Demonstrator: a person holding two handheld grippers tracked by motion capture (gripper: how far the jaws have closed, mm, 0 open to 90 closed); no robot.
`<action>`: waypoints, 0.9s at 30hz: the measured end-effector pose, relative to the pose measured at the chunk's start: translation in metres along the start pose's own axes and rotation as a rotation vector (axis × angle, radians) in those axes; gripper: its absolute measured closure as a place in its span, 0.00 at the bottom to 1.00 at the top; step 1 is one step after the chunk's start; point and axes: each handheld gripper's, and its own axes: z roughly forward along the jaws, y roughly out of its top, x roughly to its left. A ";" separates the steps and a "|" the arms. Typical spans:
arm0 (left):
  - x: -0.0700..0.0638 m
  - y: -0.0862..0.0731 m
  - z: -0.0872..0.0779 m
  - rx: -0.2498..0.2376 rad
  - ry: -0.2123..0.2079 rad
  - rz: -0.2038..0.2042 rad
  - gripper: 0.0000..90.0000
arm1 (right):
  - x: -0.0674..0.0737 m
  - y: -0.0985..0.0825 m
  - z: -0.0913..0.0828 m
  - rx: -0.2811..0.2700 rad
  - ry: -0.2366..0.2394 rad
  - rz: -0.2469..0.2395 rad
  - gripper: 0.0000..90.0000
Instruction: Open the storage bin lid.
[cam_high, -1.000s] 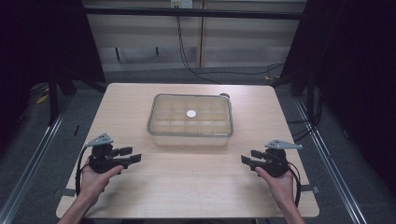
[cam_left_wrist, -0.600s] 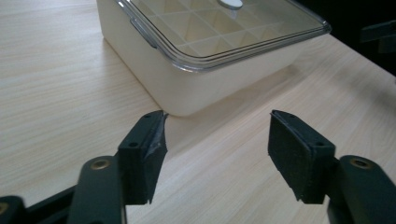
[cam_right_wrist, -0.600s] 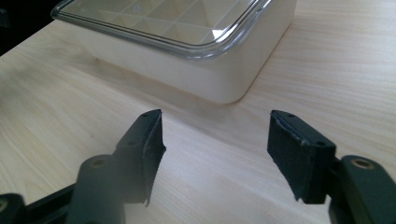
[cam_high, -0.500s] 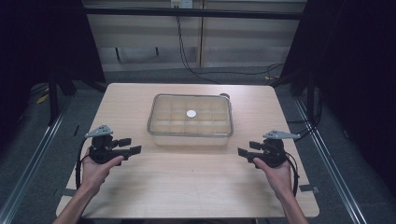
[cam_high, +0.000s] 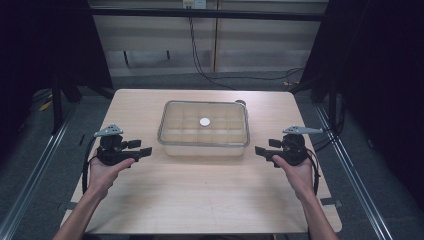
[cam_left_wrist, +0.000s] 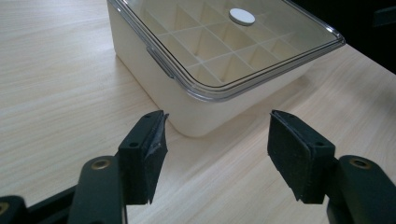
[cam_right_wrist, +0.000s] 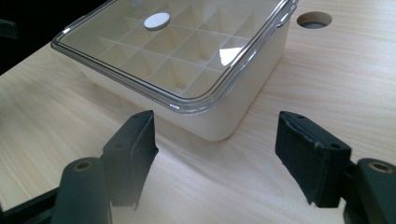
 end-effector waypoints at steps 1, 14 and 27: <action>0.000 0.000 0.000 0.000 0.000 0.000 0.40 | 0.000 0.000 0.000 0.000 0.000 0.000 0.32; 0.006 0.019 0.011 -0.032 -0.032 0.002 0.36 | -0.003 0.019 0.017 0.021 0.044 -0.021 0.36; 0.014 0.044 0.020 -0.011 -0.003 0.027 0.36 | -0.006 0.036 0.033 0.055 0.045 -0.018 0.31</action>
